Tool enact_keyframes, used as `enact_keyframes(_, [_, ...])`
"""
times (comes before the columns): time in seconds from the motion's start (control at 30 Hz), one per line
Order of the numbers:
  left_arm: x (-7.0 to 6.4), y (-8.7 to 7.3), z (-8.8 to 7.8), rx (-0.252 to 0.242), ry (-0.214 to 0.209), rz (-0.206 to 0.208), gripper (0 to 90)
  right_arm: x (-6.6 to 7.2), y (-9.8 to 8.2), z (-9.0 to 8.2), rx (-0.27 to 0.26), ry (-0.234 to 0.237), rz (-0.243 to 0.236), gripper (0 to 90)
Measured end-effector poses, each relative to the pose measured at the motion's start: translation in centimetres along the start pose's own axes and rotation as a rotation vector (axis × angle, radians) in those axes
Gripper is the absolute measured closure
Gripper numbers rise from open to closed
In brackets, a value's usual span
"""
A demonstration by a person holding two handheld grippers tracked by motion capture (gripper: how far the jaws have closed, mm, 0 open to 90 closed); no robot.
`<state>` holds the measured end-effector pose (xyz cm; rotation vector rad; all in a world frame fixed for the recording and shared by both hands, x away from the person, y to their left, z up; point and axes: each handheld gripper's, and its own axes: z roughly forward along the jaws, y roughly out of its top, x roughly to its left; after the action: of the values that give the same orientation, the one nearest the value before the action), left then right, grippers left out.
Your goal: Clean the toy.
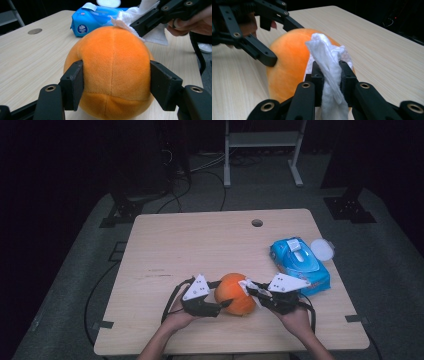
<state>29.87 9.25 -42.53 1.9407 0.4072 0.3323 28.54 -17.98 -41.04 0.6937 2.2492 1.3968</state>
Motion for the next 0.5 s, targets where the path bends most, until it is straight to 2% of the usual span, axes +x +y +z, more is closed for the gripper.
enact_keyframes(0.07, [-0.1, 0.2, 0.0, -0.002, -0.002, 0.009, 34.2, 0.7, 0.4, -0.2, -0.015, 0.004, -0.014, 76.9])
enact_keyframes(0.13, [-0.3, 0.1, 0.0, -0.002, -0.005, 0.012, 32.8, 1.7, 1.1, -0.2, -0.04, 0.044, -0.04, 76.8])
enact_keyframes(0.2, [-0.2, -0.3, 0.3, -0.002, -0.014, 0.018, 26.1, 2.0, 1.1, 0.1, -0.012, 0.027, -0.078, 76.9])
enact_keyframes(0.23, [0.0, -0.6, 0.5, 0.001, -0.016, 0.016, 20.8, 1.9, 0.9, 0.3, 0.0, 0.023, -0.08, 76.9])
enact_keyframes(0.33, [0.1, -1.1, 0.8, 0.0, -0.011, 0.016, 15.5, 0.8, 0.1, 0.6, 0.008, 0.024, -0.032, 76.9])
enact_keyframes(0.5, [0.0, -1.0, 1.1, -0.004, 0.01, 0.025, 19.1, 0.4, -0.2, 0.5, -0.001, 0.02, -0.011, 76.7])
